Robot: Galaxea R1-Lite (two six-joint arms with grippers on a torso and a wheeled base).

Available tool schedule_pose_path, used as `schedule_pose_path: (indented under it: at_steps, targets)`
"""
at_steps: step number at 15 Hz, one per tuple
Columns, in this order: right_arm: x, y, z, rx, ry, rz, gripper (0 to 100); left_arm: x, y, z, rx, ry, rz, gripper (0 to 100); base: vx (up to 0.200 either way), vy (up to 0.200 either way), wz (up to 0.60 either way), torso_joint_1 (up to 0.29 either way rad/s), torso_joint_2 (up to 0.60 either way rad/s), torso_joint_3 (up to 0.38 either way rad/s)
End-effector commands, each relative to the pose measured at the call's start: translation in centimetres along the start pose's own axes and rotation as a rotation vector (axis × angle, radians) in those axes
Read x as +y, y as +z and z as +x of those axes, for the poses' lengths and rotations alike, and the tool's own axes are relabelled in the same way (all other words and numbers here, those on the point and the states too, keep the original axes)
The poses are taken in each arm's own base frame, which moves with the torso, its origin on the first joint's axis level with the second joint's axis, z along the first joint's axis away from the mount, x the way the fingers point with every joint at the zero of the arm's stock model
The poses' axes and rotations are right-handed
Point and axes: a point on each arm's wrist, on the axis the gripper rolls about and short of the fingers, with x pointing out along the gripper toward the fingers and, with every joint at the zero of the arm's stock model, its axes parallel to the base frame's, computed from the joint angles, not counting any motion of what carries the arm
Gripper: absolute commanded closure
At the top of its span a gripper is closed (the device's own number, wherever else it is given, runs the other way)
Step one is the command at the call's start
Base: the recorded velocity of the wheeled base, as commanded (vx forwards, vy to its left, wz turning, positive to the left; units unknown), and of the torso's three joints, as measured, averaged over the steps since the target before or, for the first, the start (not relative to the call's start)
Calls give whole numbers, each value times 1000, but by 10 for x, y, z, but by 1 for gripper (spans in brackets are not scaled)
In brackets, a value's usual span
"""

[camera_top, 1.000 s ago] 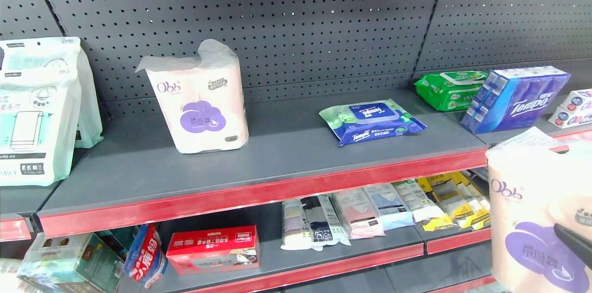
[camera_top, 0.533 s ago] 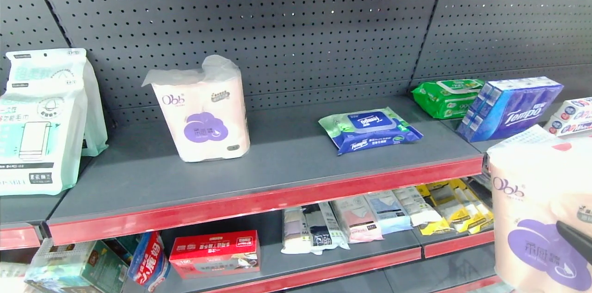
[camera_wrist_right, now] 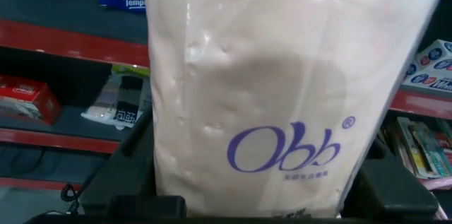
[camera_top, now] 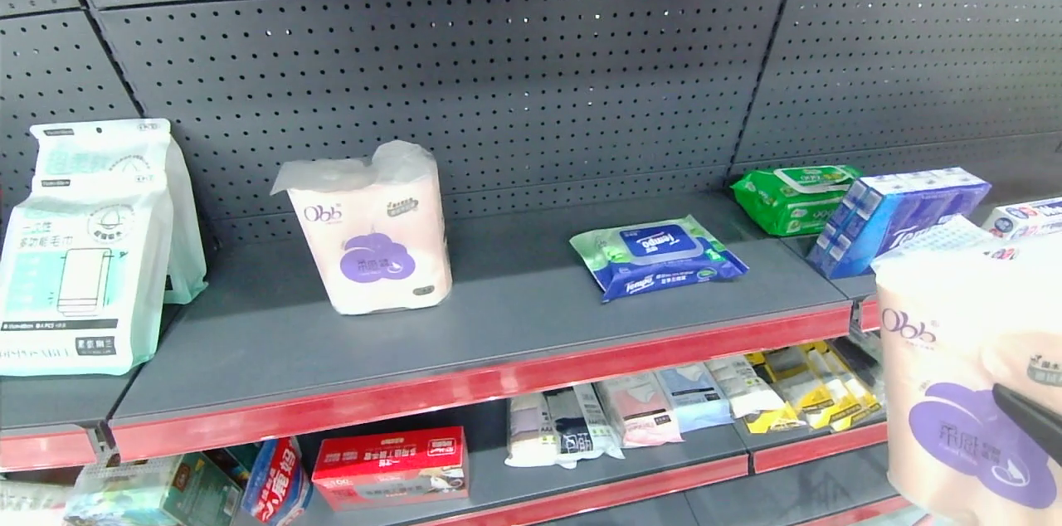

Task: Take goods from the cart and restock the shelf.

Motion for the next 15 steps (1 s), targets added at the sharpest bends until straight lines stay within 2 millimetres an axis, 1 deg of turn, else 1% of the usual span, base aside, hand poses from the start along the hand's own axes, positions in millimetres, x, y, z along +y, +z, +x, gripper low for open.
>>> schedule_pose_path:
  at_steps: [1, 5, 8, 12, 15]
  targets:
    - [0, 1, 4, 16, 0, -2, 100, 0, 0, 0, 0, 0, 1, 0, 0, 0, 0, 173, -334, -173]
    - [-1, 7, 7, 13, -1, -10, 100, 0, 0, 0, 2, -1, -1, 0, 0, 0, 0, 171, -348, -185]
    - [-1, 6, 7, 14, -5, -16, 100, 0, 0, 0, 2, -1, -1, 0, 0, 0, 0, 163, -351, -176]
    - [-4, 5, 6, 27, -44, -27, 100, 0, 0, 0, 0, -1, -1, 0, 0, 0, 0, 18, -51, -18]
    - [-4, 4, 5, 23, -40, -38, 100, 0, 0, 0, 0, -1, -1, 0, 0, 0, 0, 0, 0, 0]
